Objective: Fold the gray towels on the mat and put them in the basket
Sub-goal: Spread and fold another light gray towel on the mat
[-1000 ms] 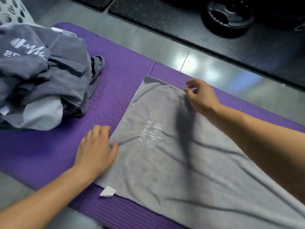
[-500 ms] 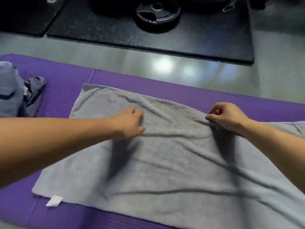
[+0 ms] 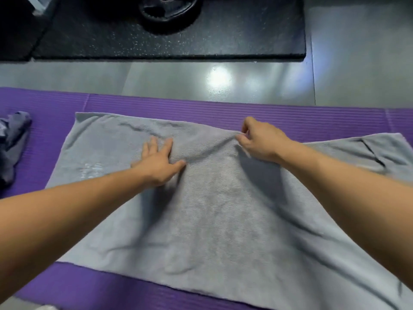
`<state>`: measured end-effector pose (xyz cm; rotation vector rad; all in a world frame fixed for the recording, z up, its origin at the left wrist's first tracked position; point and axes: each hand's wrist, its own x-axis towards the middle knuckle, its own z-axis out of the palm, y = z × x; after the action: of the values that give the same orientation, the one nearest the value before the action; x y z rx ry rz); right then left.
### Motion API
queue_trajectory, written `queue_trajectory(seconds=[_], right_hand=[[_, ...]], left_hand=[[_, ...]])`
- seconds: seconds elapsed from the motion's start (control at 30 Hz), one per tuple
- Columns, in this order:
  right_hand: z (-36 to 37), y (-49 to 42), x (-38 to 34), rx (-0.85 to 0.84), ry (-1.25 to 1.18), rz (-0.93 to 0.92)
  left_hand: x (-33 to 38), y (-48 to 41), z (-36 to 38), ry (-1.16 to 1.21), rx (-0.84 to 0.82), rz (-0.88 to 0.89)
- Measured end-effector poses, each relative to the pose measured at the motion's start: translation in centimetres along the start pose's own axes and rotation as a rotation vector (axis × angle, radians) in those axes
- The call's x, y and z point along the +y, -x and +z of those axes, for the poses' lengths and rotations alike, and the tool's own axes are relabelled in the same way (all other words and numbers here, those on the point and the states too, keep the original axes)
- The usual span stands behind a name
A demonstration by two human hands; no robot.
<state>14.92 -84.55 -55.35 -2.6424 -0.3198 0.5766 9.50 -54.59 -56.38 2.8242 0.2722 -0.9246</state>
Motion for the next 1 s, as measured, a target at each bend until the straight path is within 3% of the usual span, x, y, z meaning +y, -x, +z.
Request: queue_trajectory(seconds=[0.1,0.17,0.47,0.63,0.8,0.93,1.0], right_hand=[[-1.4,0.3,1.0,-0.166,0.145,-0.043],[-2.2,1.0,2.0,-0.170,0.082,-0.070],[-3.3,3.1,6.6,-0.031,-0.333,0.002],[-3.0,1.4,8.0,0.273,-0.685,0.183],[-2.4,0.6,9.2,0.306,-0.527,0.159],[-4.8,2.8,10.8,-0.008,-0.269,0.118],[-6.0,3.8,12.1,-0.045,-0.159,0.148]], left_hand=[[0.2,-0.5,0.0,0.057,0.012,-0.056],[0.8,-0.3,0.3,0.047,0.012,-0.072],[0.8,-1.1,1.2,0.086,0.064,-0.099],[0.8,-1.7,0.9,0.108,0.085,-0.107],[1.6,-2.3,-0.6,0.166,0.085,-0.122],[1.4,-2.8,-1.5,0.154,0.072,-0.116],[1.7,-2.7,-1.9,0.114,0.077,-0.099]])
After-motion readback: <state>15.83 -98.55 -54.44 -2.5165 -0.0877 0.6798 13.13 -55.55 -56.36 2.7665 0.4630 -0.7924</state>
